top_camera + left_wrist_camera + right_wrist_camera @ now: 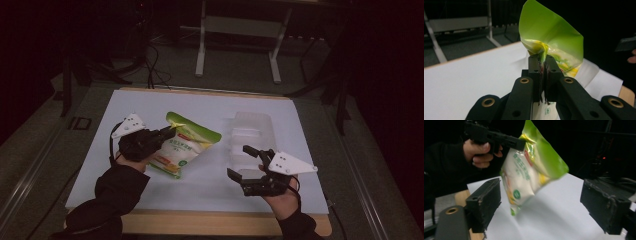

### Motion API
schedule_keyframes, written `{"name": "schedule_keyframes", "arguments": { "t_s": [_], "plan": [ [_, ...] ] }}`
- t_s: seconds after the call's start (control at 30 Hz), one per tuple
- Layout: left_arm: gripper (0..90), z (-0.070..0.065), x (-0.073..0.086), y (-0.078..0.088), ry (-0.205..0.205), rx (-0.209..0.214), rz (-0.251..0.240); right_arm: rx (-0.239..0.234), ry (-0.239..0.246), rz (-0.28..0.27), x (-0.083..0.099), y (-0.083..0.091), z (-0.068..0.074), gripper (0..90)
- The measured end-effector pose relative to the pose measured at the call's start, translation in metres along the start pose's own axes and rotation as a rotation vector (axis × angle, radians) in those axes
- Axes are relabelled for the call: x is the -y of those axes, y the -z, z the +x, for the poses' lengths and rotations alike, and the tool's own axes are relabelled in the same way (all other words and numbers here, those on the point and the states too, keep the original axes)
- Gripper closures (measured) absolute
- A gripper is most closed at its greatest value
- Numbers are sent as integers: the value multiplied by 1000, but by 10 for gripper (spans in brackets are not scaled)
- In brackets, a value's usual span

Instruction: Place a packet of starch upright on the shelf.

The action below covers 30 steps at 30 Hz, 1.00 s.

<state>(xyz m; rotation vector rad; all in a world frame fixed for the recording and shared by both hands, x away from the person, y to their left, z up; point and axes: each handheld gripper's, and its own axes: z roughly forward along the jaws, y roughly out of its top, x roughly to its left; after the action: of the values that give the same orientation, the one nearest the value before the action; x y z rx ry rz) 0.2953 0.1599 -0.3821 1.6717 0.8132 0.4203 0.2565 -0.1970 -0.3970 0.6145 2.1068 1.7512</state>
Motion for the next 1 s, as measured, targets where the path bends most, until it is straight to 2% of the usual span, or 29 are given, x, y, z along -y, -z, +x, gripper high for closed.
{"name": "schedule_keyframes", "arguments": {
  "t_s": [0.13, 0.17, 0.33, 0.57, 0.67, 0.73, 0.83, 0.9, 1.0],
  "plan": [
    [871, -6, -4, -2, 15, 13, -36, -25, -28, -1, -7, -11, -6, 181],
    [871, -8, -6, -3, 27, 32, -62, -21, -35, -1, -8, -15, -8, 183],
    [871, -19, -12, -4, 12, 69, -115, -27, -79, 50, -10, -33, -21, 240],
    [871, -33, -19, -9, 9, 137, -147, -101, -133, 51, -10, -46, -25, 286],
    [871, -40, -20, -14, 7, 162, -149, -124, -134, 44, -10, -50, -24, 318],
    [871, -44, -20, -17, 1, 183, -145, -133, -130, 29, -12, -49, -25, 395],
    [871, -48, -20, -21, 1, 201, -133, -157, -113, 42, -14, -45, -28, 609],
    [870, -50, -19, -22, -6, 201, -133, -181, -96, 56, -15, -44, -30, 698],
    [870, -50, -18, -23, -2, 206, -127, -208, -59, 70, -15, -43, -34, 778]
  ]
}}
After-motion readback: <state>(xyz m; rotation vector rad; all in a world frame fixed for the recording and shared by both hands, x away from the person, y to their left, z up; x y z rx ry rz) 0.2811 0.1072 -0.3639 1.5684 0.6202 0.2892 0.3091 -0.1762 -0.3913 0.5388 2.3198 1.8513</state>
